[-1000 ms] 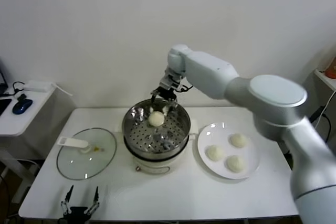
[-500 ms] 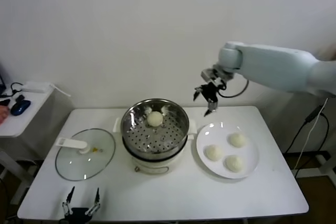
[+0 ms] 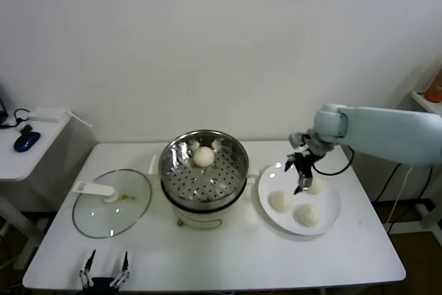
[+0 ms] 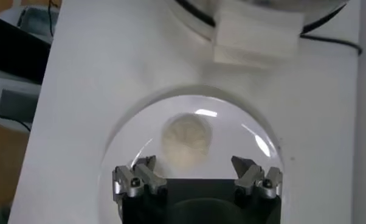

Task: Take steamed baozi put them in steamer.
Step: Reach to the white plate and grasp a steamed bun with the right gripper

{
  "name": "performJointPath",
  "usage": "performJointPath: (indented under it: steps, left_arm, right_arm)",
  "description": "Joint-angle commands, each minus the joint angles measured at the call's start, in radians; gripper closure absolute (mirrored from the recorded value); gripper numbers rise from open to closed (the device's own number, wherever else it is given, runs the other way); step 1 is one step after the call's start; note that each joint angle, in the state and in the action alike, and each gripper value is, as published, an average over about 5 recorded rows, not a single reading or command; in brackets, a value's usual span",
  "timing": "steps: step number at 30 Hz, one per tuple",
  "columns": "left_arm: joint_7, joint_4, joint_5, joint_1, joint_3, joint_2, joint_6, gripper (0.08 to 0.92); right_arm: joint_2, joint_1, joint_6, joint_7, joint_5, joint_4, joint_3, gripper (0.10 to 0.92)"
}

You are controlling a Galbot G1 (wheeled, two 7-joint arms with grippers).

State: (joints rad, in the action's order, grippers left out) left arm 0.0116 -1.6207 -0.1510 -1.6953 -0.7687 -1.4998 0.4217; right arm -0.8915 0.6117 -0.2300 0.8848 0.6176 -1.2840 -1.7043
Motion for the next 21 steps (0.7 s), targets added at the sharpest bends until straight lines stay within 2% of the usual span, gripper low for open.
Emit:
performJointPath:
  steps: [1, 11, 21]
  left_arm:
    - [0.002, 0.005, -0.007, -0.001, -0.001, -0.002, 0.001, 0.177]
    - [0.002, 0.003, -0.01, -0.006, -0.005, 0.0, 0.004, 0.177]
    - [0.002, 0.002, -0.013, -0.005, -0.006, -0.001, 0.002, 0.177]
  right_arm:
    - [0.038, -0.183, -0.088, -0.069, -0.062, -0.01, 0.127, 0.203]
    - [0.027, -0.269, -0.12, -0.118, -0.128, 0.06, 0.217, 0.203]
    - [0.024, -0.324, -0.139, -0.13, -0.127, 0.07, 0.271, 0.205]
